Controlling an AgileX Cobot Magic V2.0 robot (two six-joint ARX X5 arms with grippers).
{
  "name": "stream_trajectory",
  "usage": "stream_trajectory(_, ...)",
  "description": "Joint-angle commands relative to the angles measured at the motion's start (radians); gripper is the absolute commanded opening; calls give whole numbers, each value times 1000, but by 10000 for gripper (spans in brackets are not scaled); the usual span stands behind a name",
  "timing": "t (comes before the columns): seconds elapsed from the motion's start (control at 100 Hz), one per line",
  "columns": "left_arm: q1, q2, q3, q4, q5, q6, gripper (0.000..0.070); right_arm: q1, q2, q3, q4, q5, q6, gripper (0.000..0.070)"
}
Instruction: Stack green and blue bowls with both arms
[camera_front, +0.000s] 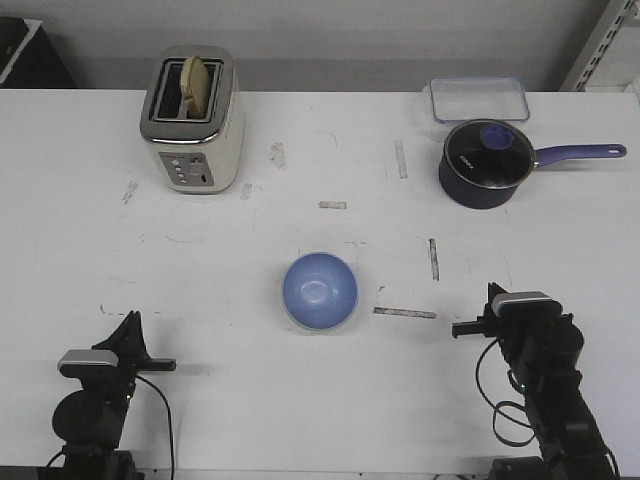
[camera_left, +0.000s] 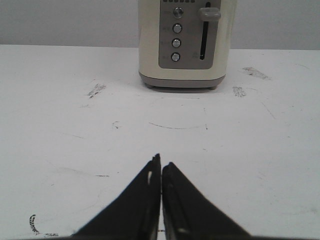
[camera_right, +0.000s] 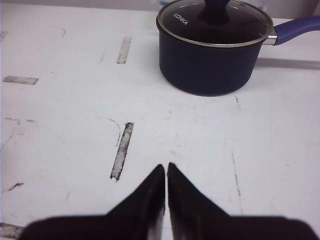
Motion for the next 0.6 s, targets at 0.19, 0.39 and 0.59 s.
stream_trajectory(0.19,1,-2,-21,14,-1,4,2,1,2,6,12,1,-14,0)
stream_trajectory(0.39,1,-2,-21,14,-1,4,2,-19,-78,-25,26,11,-44,0)
stream_trajectory(0.59,1,-2,-21,14,-1,4,2,-71,-259,-157,63,34,-34,0)
